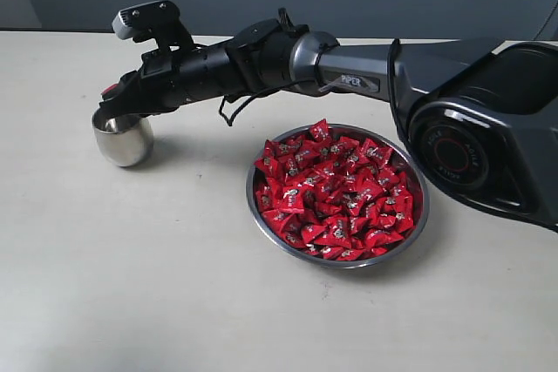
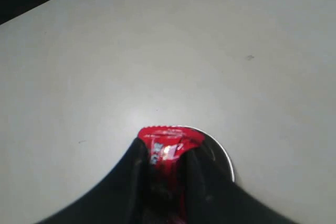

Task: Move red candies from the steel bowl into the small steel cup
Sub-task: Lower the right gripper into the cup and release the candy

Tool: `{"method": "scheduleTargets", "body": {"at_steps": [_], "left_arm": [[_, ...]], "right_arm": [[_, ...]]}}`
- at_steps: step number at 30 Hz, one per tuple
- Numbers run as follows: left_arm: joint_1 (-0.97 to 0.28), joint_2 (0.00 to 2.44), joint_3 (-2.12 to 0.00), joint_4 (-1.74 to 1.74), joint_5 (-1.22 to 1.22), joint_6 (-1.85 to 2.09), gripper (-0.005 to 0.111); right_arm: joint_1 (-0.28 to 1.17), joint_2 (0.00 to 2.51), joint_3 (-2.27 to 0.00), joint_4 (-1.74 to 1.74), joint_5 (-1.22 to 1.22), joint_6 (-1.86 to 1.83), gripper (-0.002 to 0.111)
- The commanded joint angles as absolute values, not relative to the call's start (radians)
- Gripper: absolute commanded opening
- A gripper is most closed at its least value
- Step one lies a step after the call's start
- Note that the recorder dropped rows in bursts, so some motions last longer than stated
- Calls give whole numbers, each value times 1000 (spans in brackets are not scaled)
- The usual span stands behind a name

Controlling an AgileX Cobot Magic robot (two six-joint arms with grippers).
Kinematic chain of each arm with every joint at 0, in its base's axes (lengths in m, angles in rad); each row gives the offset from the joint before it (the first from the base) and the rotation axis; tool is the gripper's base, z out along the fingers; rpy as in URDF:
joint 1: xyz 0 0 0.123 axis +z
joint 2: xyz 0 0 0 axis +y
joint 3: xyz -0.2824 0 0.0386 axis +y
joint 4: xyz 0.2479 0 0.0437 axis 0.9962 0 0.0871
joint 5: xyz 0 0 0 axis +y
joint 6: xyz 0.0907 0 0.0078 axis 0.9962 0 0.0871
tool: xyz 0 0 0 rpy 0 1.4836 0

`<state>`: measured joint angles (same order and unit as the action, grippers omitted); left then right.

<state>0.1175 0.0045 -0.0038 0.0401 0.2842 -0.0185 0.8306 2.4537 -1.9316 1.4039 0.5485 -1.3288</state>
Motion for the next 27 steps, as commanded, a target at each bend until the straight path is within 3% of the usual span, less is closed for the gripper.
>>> {"method": "scheduleTargets", "body": {"at_steps": [1,8,14,27], "left_arm": [[118,0,0,38,285,-20,0],[118,0,0,38,285,-20,0],[118,0,0,38,285,-20,0],[118,0,0,38,285,-20,0]], "right_arm": [[829,2452,-1939,1413,534,-1331,11],[829,2452,-1939,1413,534,-1331,13],[829,2452,-1939,1413,532,-1331,37],[829,2450,-1939,1413,547,-1331,37]]}}
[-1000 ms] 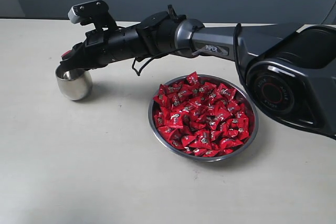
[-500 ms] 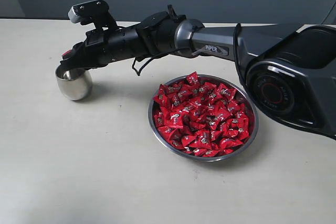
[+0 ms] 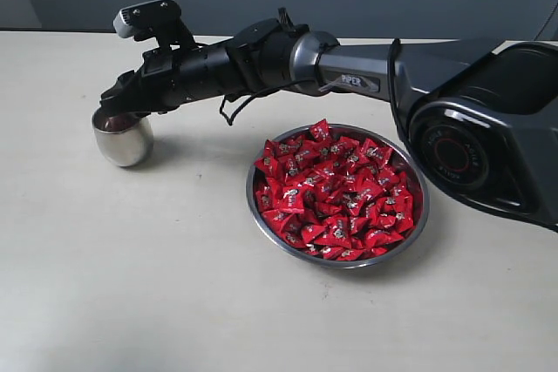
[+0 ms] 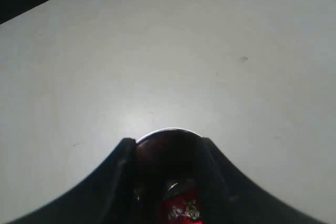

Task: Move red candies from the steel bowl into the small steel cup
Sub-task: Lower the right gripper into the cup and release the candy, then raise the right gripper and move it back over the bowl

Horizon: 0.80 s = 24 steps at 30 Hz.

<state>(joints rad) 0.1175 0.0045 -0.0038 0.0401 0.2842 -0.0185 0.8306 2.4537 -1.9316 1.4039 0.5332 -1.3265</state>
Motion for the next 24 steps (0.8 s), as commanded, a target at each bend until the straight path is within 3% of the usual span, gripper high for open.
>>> {"method": "scheduleTargets", "body": {"at_steps": [1,7,18,22,24], "left_arm": [[118,0,0,38,285,-20,0],[118,0,0,38,285,-20,0],[118,0,0,38,285,-20,0],[118,0,0,38,285,-20,0],[118,0,0,38,285,-20,0]], "right_arm": [[829,2448,-1939,1408,554,-1331,37],[829,2409,-1939,1258,567,-1223,37],[825,2295,-1939,609,645,-680,37],[778,2275,-1939,584,731,-611,37],[738,2249,-1939,586,767,-580,29]]}}
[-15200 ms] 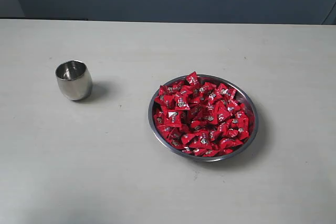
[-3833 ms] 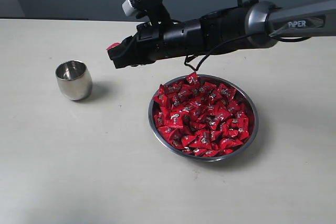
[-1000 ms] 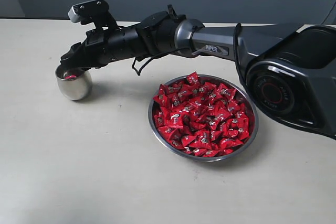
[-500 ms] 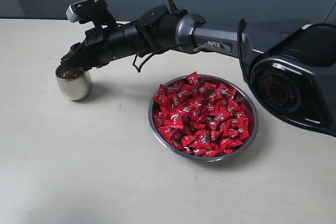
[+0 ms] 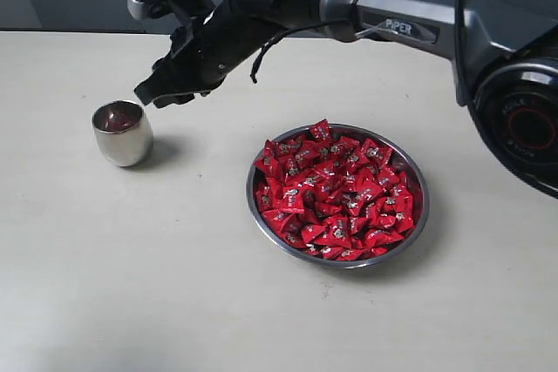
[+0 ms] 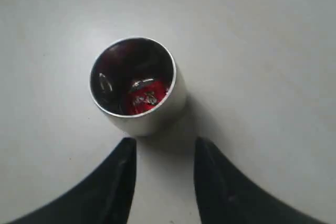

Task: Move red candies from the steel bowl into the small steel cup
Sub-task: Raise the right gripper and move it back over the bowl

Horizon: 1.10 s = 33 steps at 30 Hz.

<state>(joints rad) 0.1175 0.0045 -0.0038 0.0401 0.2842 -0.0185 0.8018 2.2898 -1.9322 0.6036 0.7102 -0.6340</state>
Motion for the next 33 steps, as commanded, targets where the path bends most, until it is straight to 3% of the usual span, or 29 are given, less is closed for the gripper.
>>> {"method": "scheduleTargets", "body": {"at_steps": [1,3,14,24,33], "left_arm": [[118,0,0,38,285,-20,0],[118,0,0,38,285,-20,0],[118,0,0,38,285,-20,0],[118,0,0,38,285,-20,0],[118,0,0,38,285,-20,0]], "right_arm": [[727,2239,-1939,586,778,-580,27],[703,2215,-1939,586,799,-580,22],[613,2107,-1919,464,894,-473,22],[529,1728,-1307,502,477,-543,22],[395,1513,-950,530,370,-536,22]]}}
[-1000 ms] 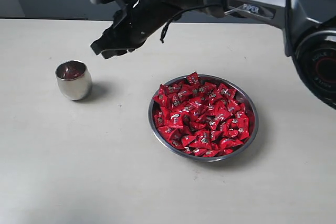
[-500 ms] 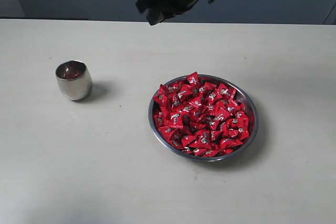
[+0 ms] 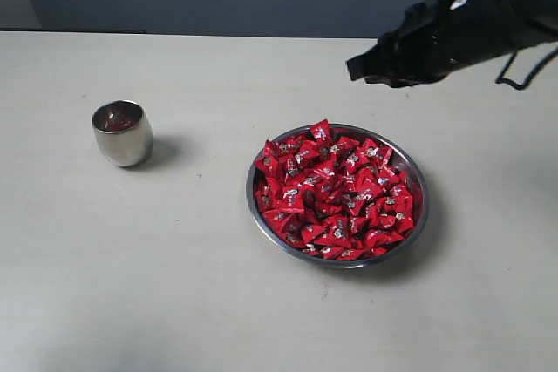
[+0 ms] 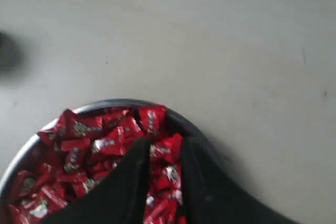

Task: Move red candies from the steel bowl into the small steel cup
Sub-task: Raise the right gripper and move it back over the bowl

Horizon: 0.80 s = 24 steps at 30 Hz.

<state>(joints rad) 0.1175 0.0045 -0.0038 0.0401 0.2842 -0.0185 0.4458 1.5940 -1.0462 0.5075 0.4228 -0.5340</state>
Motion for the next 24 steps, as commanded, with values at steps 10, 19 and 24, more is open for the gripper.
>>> {"method": "scheduleTargets", "body": {"at_steps": [10,19,24], "left_arm": [[118,0,0,38,285,-20,0],[118,0,0,38,285,-20,0],[118,0,0,38,285,-20,0]], "right_arm": [[384,1403,-762,560,280,-536,22],[384,1424,-679,612,201,-536,22],[405,1490,-679,667,199,-545,22]]}}
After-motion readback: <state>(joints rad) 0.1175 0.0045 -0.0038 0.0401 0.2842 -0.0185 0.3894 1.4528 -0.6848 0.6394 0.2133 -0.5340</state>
